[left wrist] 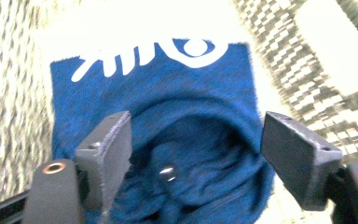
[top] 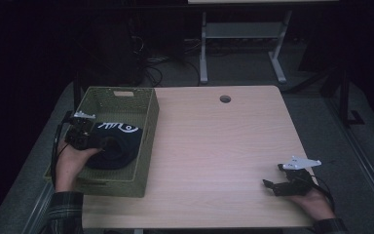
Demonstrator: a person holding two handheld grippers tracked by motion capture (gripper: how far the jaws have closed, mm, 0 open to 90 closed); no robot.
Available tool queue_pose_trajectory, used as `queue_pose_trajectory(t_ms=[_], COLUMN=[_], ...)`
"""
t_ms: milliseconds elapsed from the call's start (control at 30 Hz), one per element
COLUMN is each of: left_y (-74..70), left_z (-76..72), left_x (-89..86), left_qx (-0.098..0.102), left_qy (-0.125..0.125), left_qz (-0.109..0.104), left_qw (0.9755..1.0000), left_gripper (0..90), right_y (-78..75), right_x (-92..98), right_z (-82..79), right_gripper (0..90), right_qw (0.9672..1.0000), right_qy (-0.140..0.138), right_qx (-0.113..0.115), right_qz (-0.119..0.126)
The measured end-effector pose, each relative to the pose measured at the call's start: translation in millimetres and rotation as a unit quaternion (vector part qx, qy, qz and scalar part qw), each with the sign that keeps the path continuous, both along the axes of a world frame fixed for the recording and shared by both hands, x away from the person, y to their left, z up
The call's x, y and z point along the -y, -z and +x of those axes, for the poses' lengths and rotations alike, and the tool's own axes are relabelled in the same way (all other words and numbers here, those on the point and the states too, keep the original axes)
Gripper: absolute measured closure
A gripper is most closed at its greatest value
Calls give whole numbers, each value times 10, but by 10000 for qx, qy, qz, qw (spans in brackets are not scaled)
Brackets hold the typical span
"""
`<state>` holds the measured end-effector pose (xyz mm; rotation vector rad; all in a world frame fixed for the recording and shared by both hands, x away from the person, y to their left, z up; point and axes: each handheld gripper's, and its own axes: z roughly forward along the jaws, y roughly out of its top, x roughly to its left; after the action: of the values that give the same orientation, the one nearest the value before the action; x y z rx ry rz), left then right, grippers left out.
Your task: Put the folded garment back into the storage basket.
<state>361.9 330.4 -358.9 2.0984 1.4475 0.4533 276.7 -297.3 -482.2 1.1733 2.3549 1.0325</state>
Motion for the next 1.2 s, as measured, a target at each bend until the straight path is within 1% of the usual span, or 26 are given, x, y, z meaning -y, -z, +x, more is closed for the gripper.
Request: queue_pose_trajectory(t_ms=[33,100,200,267,367,500,567,633,700,767,833,900,1000,1100,1200], left_y=[-61,-112,-191,-233,-302,-362,-384,-402,-415,-421,-416,-396,-364,-324,-278], left_z=[-16,-27,-38,-39,-43,-31,-26,-23,-17,-15,-14,-18,-33,-65,-89], left_x=[81,144,260,343,473,650,760,868,969,1082,1173,1297,1451,1623,1753], left_qx=[97,189,300,368,542,675,715,726,747,770,754,738,730,727,700], left_qy=[99,192,346,454,579,779,887,1011,1142,1241,1355,1495,1648,1827,1952], left_qz=[-69,-122,-225,-332,-556,-676,-698,-709,-744,-826,-863,-897,-876,-844,-869], left_qw=[9999,9996,9987,9977,9953,9924,9910,9897,9878,9858,9841,9819,9797,9768,9744], left_gripper=[219,206,193,188,188,187,187,187,187,187,187,188,187,188,187], right_y=[0,0,0,-1,-1,-1,-1,-1,-1,-1,-1,-1,-1,-1,-1], right_x=[1,0,0,1,1,1,1,1,1,0,1,1,1,1,1], right_z=[0,0,0,0,0,0,0,0,-1,-1,-1,0,0,1,0], right_gripper=[131,130,131,131,131,131,131,131,131,130,131,130,131,130,131], right_qw=[10000,10000,10000,10000,10000,10000,10000,10000,10000,10000,10000,10000,10000,10000,10000], right_qy=[-2,-1,-1,-3,-2,-3,-3,-2,-2,-1,-1,-2,-4,-6,-4], right_qx=[0,0,-1,-2,-4,-3,-3,-5,-6,-5,-8,-5,-2,3,-2], right_qz=[-6,-5,-7,-12,-13,-13,-16,-15,-16,-12,-14,-13,-13,-15,-15])
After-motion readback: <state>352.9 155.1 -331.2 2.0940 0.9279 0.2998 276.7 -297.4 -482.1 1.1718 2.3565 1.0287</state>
